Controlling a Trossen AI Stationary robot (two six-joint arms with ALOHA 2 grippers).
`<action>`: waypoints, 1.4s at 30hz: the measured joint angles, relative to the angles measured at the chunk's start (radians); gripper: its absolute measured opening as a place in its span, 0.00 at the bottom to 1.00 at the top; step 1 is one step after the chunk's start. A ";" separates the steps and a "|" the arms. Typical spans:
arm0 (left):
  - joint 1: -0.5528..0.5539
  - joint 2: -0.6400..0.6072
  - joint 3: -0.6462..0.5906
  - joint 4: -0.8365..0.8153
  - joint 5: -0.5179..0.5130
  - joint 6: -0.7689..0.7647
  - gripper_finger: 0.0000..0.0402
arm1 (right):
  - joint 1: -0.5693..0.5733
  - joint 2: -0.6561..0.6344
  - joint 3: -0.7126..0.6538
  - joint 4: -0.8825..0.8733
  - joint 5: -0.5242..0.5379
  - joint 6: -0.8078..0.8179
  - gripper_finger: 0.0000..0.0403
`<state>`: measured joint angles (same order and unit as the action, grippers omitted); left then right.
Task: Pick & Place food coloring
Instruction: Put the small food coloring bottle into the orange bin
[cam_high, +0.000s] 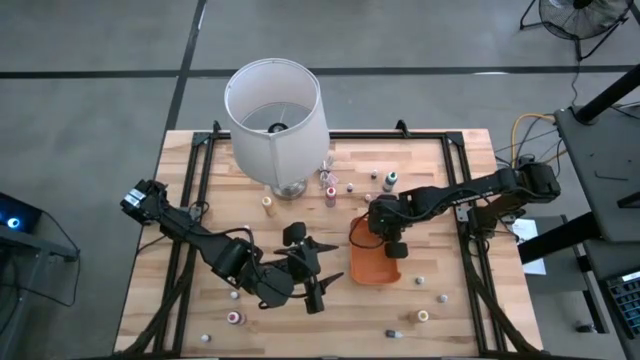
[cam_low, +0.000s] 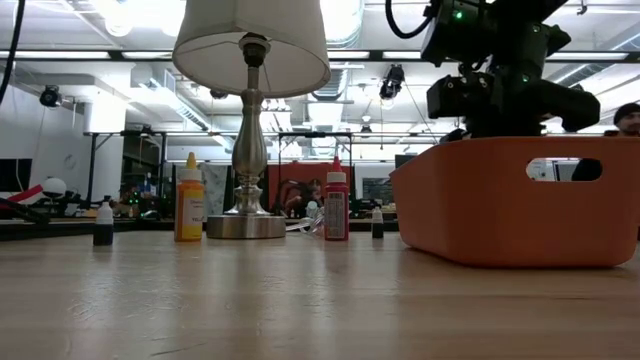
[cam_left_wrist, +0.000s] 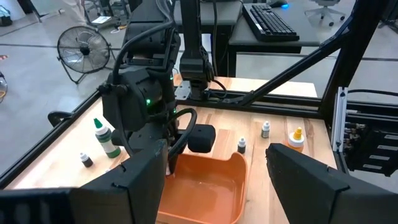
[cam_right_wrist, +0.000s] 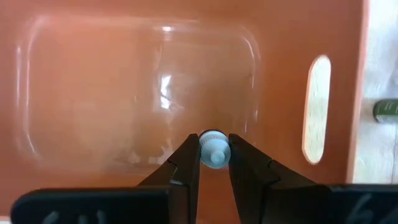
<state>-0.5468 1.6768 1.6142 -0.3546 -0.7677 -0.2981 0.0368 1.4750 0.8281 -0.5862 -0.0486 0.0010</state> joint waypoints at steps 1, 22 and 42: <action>0.000 0.000 0.000 0.000 0.000 0.000 0.61 | 0.000 0.000 -0.002 0.001 0.000 -0.001 0.15; 0.000 0.000 0.000 0.001 0.000 -0.001 0.61 | 0.000 0.000 -0.029 0.032 -0.001 0.018 0.29; 0.004 0.000 0.000 -0.038 0.023 -0.001 0.61 | 0.000 -0.049 0.310 -0.249 -0.001 0.022 0.37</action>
<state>-0.5426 1.6767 1.6142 -0.3927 -0.7444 -0.2989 0.0368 1.4258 1.1376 -0.8357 -0.0498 0.0227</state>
